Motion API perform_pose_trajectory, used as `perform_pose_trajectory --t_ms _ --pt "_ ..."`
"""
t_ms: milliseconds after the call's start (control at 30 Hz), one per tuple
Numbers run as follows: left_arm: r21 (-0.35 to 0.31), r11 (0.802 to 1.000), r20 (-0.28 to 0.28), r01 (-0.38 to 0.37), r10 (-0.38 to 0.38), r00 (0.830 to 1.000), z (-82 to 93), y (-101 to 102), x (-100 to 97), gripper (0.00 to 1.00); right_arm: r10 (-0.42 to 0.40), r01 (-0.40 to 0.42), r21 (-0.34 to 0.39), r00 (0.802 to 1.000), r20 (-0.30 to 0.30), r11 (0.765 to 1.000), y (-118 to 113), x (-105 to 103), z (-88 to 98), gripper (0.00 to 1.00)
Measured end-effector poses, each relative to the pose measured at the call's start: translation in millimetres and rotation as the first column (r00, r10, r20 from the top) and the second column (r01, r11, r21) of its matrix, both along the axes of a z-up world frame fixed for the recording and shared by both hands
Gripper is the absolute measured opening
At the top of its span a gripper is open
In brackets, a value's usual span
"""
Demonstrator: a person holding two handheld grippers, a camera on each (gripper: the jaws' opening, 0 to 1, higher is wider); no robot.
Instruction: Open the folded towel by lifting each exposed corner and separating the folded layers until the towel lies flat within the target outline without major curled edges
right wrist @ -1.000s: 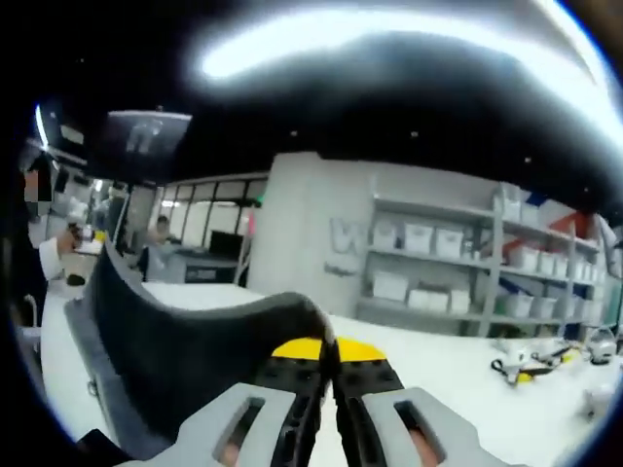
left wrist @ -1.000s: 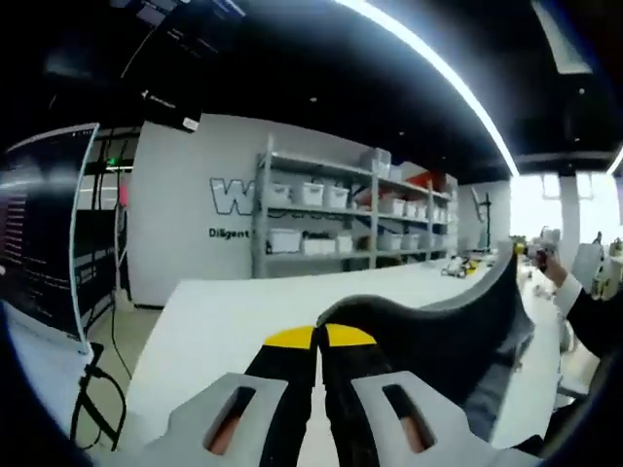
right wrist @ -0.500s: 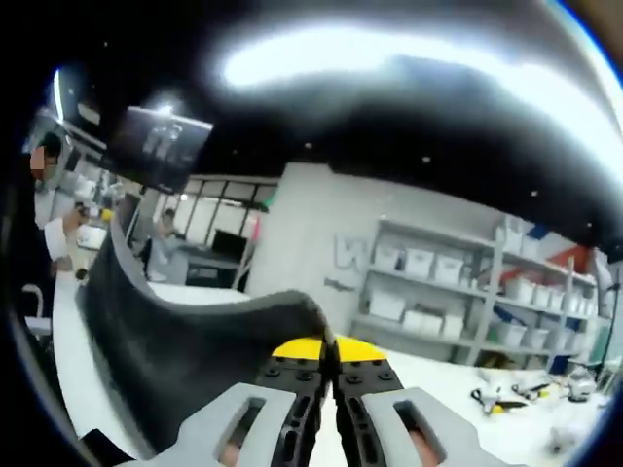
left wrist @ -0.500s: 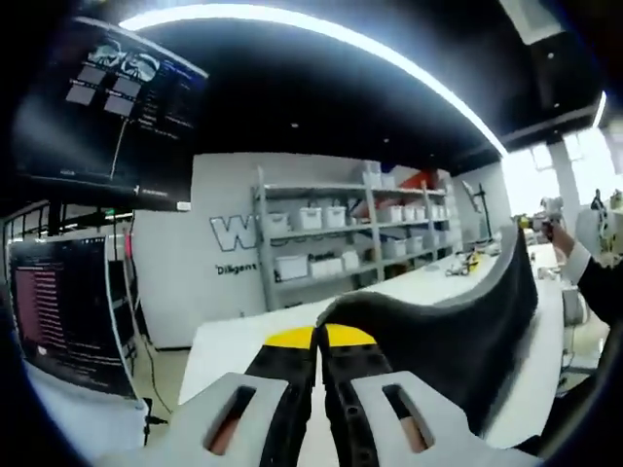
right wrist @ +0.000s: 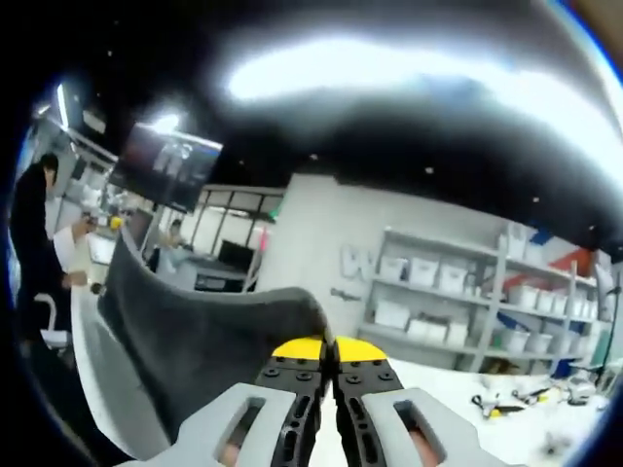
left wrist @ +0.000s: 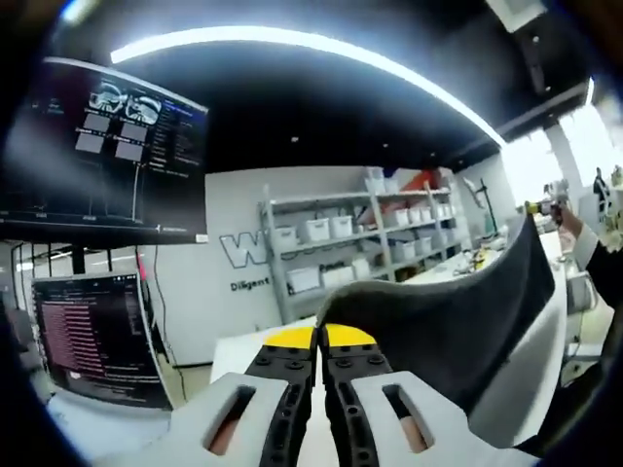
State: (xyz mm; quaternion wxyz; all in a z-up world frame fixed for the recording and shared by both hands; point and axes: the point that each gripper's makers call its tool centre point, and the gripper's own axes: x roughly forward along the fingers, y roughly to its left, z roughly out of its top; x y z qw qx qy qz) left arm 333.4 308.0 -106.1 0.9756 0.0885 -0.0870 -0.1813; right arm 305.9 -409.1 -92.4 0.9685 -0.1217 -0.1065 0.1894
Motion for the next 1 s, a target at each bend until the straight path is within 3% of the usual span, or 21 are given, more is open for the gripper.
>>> perform_pose_trajectory --t_ms 200,533,733,1000 --pt "0.022 1.0 0.015 0.0 0.0 1.0 6.1 3.2 -17.1 0.01 0.009 -0.009 -0.009 1.0 0.006 1.0 7.3 -13.2 -0.7 0.0" --pt "0.047 0.999 0.012 -0.023 0.022 1.0 -4.6 9.8 -28.4 0.01 0.034 -0.034 0.007 0.999 -0.035 0.999 9.8 -14.4 -19.5 0.0" --pt "0.043 0.999 0.003 -0.029 0.029 1.0 -11.6 15.9 -23.6 0.01 0.043 -0.042 0.025 0.997 -0.057 0.999 9.6 -7.3 -30.0 0.0" --pt "0.055 0.998 -0.029 -0.037 0.038 0.999 -30.0 18.3 -5.6 0.01 0.033 -0.03 0.032 0.993 -0.111 0.999 -4.7 21.5 -48.5 0.0"
